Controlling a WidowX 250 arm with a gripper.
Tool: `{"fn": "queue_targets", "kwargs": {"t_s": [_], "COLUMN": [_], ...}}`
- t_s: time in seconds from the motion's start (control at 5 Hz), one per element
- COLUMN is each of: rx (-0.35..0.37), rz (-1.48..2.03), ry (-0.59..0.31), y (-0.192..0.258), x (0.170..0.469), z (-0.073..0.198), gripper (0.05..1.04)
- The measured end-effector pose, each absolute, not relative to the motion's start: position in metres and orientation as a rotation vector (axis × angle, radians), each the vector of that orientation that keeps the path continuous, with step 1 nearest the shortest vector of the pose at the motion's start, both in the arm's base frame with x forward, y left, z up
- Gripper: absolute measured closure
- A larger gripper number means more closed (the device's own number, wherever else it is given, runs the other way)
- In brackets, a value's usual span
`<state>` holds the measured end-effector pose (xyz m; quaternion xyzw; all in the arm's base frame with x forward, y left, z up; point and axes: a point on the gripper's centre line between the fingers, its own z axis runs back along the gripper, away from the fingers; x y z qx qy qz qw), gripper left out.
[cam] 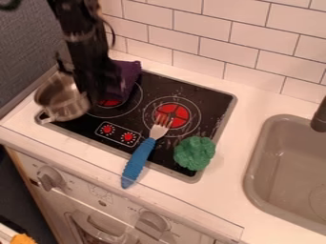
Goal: Put silver pot at the bottom left side of the burner near the left switch
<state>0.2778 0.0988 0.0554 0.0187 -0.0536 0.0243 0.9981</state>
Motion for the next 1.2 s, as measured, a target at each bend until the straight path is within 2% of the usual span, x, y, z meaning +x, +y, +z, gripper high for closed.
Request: {"fn": "queue_targets", "kwargs": {"t_s": [0.4, 0.6, 0.8, 1.0, 1.2], "rx": [0.069, 0.075, 0.067, 0.056, 0.021], "rz": [0.004, -0.01, -0.008, -0.005, -0.011], "ry": [-0.03, -0.024, -0.006, -0.06, -0.156], "y": [0.083, 0.081, 0.078, 0.072, 0.058], "x": [0.252, 0.249, 0.247, 0.25, 0.253], "z": [0.03, 0.028, 0.028, 0.047, 0.08], "gripper": [1.01, 0.977, 0.822, 0.515, 0.215]}}
